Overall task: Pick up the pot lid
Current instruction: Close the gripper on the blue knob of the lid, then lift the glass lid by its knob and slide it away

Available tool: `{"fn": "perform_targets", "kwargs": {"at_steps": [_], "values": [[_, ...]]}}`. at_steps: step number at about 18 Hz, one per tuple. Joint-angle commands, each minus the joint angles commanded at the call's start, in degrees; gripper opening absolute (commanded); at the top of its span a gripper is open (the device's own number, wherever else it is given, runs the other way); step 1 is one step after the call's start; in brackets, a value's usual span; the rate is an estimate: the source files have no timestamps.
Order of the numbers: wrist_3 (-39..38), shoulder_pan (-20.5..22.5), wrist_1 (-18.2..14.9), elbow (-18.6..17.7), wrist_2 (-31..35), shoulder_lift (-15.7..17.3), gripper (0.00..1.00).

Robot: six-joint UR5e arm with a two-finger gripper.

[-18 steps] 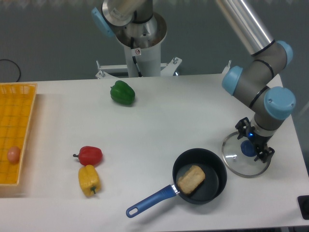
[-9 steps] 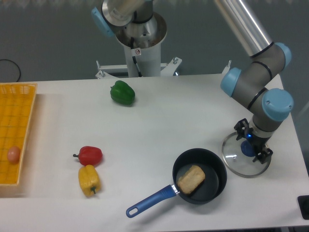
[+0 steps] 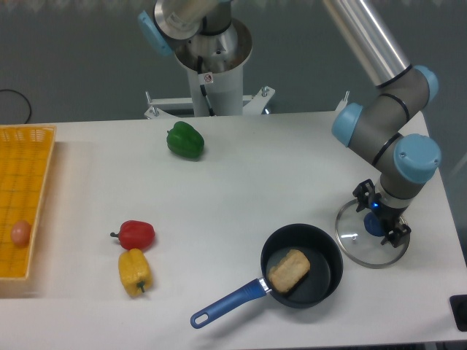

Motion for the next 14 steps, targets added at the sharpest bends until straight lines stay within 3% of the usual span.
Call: {"fn": "perform_targets", "kwargs": {"at_steps": [11,14], "values": [[0.97,0.09,-0.09,0.09,0.09,-0.09,0.70],[0.97,0.09,-0.09,0.09,0.09,0.00,0.67]]}}
